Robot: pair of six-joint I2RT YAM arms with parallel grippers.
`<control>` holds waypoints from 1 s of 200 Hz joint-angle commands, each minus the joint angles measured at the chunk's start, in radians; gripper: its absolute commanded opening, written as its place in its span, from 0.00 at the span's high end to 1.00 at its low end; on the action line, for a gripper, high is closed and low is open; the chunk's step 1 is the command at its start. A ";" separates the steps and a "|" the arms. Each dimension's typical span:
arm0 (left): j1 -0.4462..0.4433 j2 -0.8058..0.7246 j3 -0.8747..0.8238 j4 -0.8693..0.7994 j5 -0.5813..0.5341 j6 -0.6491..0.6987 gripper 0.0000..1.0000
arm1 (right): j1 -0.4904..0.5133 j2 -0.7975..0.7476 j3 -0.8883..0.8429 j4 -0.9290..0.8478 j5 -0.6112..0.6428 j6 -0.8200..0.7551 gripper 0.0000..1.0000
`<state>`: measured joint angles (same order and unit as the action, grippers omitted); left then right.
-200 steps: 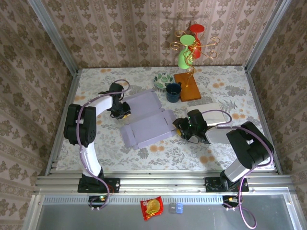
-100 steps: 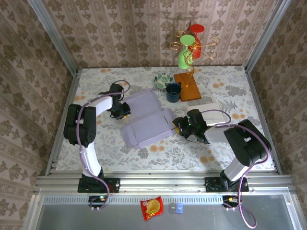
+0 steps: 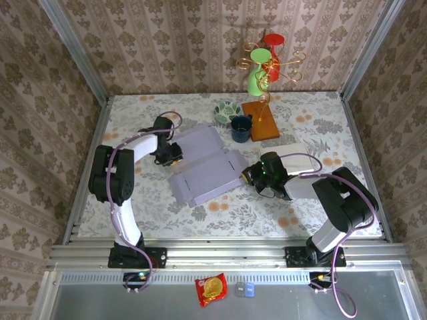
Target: Fold the paper box
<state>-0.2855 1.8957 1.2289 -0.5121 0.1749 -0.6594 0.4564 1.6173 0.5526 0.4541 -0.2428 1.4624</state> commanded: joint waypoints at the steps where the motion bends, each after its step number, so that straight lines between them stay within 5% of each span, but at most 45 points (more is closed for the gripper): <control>1: -0.036 -0.116 -0.028 -0.015 -0.081 0.079 0.74 | 0.002 -0.046 0.009 -0.092 0.034 0.042 1.00; 36: -0.163 -0.374 -0.112 0.021 -0.168 0.272 0.64 | 0.003 -0.131 0.074 -0.301 0.017 0.088 1.00; 107: -0.640 -0.895 -0.429 0.067 -0.212 0.609 0.50 | 0.001 -0.206 0.293 -0.691 -0.038 0.187 1.00; 139: -0.774 -0.891 -0.429 -0.031 -0.373 0.648 0.47 | -0.002 -0.210 0.378 -0.792 -0.073 0.225 1.00; 151: -0.806 -0.852 -0.408 -0.068 -0.460 0.660 0.35 | -0.004 -0.207 0.408 -0.828 -0.092 0.230 1.00; 200: -0.820 -0.753 -0.355 -0.124 -0.720 0.701 0.35 | -0.011 -0.218 0.472 -0.938 -0.115 0.233 1.00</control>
<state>-1.1049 1.1385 0.8261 -0.5831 -0.3580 -0.0063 0.4530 1.4254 0.9897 -0.3653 -0.3275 1.6794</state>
